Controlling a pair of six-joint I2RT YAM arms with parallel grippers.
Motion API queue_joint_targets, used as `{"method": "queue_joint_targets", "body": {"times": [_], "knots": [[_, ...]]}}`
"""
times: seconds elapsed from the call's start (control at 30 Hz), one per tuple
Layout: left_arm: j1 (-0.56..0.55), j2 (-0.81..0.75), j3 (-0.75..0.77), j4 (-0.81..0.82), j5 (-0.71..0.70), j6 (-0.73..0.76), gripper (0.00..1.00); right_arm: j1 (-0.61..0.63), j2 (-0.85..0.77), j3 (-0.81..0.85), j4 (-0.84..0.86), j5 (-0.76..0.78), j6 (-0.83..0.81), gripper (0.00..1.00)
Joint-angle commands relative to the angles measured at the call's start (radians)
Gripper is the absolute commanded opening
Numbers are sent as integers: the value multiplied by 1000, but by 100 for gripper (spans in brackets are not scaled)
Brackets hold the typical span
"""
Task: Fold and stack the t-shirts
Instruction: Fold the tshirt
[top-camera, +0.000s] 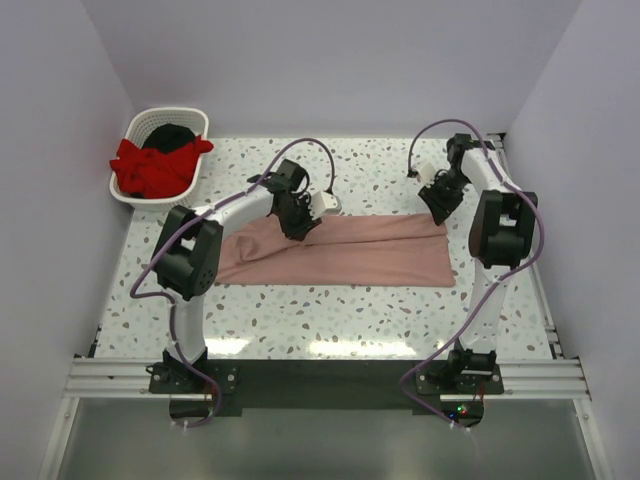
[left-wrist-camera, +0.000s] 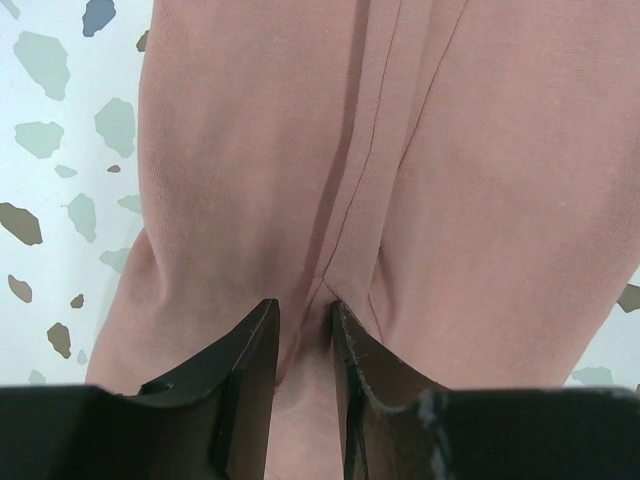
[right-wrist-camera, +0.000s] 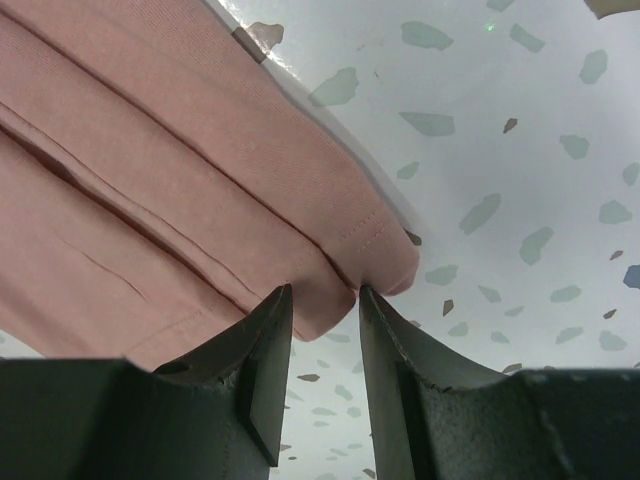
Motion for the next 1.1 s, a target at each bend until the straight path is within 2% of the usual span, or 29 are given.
{"method": "queue_joint_targets", "body": {"times": [0.0, 0.13, 0.17, 0.33, 0.57, 0.7, 0.9, 0.93, 0.97, 1.03, 1.07], "knots": [[-5, -6, 37, -2, -9, 7, 34, 0, 5, 25, -3, 8, 7, 37], [-5, -3, 39, -6, -9, 2, 34, -1, 7, 20, -17, 6, 0, 33], [-3, -3, 40, -6, -9, 1, 34, 0, 5, 19, -17, 5, -3, 25], [-3, -11, 39, -6, -9, -4, 30, 0, -24, 11, -37, -1, -18, 1], [-3, -68, -15, -9, -3, -1, 12, -9, -134, -79, -51, -3, -65, 0], [-5, -112, -70, -1, -2, 5, 8, -15, -200, -170, -32, 6, -108, 0], [-12, -154, -135, -6, 3, 27, 19, -17, -248, -275, -12, 32, -159, 10], [-17, -164, -150, -6, 0, 33, 28, -15, -253, -294, -8, 40, -171, 13], [-23, -171, -156, -6, 0, 36, 32, -15, -260, -303, -3, 46, -174, 23], [-29, -186, -171, -10, 6, 42, 40, -15, -266, -318, 6, 72, -182, 36], [-32, -194, -176, -16, 12, 47, 41, -17, -268, -322, 8, 78, -184, 41]]}}
